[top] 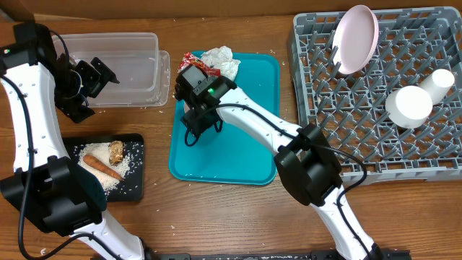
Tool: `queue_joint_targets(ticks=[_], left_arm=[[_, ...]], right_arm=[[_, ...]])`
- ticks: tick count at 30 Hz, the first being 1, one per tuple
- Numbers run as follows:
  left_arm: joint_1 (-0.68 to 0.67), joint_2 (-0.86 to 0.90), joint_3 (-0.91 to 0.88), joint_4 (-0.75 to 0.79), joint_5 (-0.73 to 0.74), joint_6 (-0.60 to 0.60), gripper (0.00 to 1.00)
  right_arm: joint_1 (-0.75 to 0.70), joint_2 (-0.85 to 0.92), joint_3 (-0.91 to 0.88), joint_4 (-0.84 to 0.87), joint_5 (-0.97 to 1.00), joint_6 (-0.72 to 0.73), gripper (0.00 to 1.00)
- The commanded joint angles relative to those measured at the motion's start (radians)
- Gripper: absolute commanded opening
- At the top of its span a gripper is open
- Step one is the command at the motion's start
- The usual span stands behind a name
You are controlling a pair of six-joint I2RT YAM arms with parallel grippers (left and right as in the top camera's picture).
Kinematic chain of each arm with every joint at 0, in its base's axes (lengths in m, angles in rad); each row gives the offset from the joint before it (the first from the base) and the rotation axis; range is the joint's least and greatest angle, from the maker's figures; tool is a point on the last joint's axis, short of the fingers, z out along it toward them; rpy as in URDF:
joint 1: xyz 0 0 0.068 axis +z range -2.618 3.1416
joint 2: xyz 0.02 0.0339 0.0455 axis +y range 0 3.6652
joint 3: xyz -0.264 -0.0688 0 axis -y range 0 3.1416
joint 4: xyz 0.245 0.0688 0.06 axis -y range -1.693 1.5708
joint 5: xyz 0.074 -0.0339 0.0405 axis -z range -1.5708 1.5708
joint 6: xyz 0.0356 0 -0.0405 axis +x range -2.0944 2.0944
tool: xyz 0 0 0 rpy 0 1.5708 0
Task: Sort waste into correct bins and load items into the dishwasher
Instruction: 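Carry the pink bowl with the right gripper and lower it into the rack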
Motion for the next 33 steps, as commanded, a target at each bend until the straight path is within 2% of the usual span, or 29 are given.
queue_joint_targets(ticks=[1,8,14,17,22,27,29,33], left_arm=[[-0.013,-0.033,0.02,0.001,-0.003,0.002,1.0],[-0.013,-0.033,0.02,0.001,-0.003,0.002,1.0],[-0.013,-0.033,0.02,0.001,-0.003,0.002,1.0],[-0.013,-0.033,0.02,0.001,-0.003,0.002,1.0],[-0.013,-0.033,0.02,0.001,-0.003,0.002,1.0],[-0.013,-0.033,0.02,0.001,-0.003,0.002,1.0],[-0.013,-0.033,0.02,0.001,-0.003,0.002,1.0],[-0.013,-0.033,0.02,0.001,-0.003,0.002,1.0]], right_arm=[[0.01,0.008,-0.01,0.011,-0.005,0.013,0.62],[0.01,0.008,0.008,-0.007,0.011,0.045,0.41],[0.009,0.005,0.108,-0.079,0.01,0.074,0.14],[0.005,0.004,0.165,-0.122,0.011,0.092,0.04],[-0.011,0.004,0.317,-0.239,0.002,0.126,0.04],[-0.066,0.002,0.542,-0.423,0.003,0.152,0.04],[-0.116,-0.002,0.652,-0.511,0.014,0.178,0.04],[-0.319,-0.007,0.901,-0.717,0.045,0.272,0.04]])
